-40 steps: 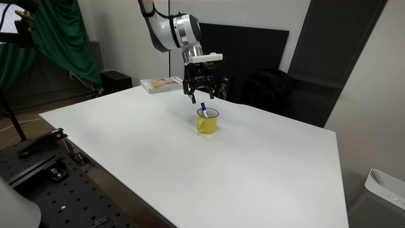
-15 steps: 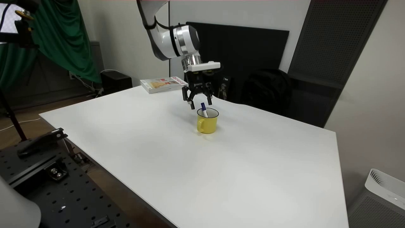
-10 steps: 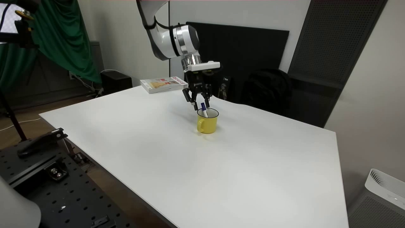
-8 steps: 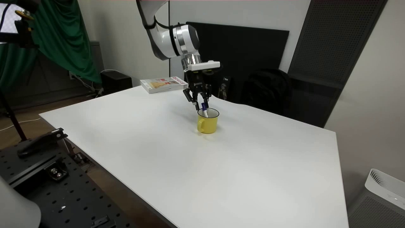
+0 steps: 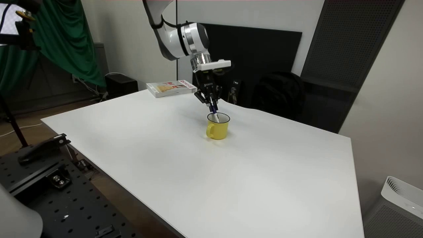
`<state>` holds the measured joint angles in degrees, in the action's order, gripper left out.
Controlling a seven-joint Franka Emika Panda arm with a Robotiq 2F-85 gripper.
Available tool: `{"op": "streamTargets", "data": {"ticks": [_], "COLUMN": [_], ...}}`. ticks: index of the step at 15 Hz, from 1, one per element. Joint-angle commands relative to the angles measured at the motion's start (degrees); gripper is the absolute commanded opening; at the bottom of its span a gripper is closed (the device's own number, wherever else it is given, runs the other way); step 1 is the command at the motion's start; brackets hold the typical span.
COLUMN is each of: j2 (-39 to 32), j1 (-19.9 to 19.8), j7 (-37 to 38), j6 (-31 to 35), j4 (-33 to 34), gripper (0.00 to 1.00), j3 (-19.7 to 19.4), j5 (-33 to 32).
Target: Remove the marker from the mug cup, place it on the table then put it back in the mug cup
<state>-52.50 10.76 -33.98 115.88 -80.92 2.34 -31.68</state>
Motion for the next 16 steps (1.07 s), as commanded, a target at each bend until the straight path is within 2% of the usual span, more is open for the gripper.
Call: {"op": "streamTargets", "data": {"ticks": [1, 5, 7, 13, 16], "j2": [0.18, 2.74, 5.53, 16.42, 19.69], "j1": [0.9, -1.07, -3.28, -11.45, -16.52], "j7": [2.14, 1.62, 0.97, 3.35, 4.38], "j6": [-3.38, -10.77, -14.55, -15.48, -12.85], "j4": [4.7, 9.5, 10.51, 5.04, -0.28], "gripper": [0.05, 0.05, 0.05, 0.05, 0.05], "j3": [-1.07, -0.23, 0.72, 0.6, -0.78], "j5": [-0.1, 4.99, 9.28, 20.48, 24.51]}}
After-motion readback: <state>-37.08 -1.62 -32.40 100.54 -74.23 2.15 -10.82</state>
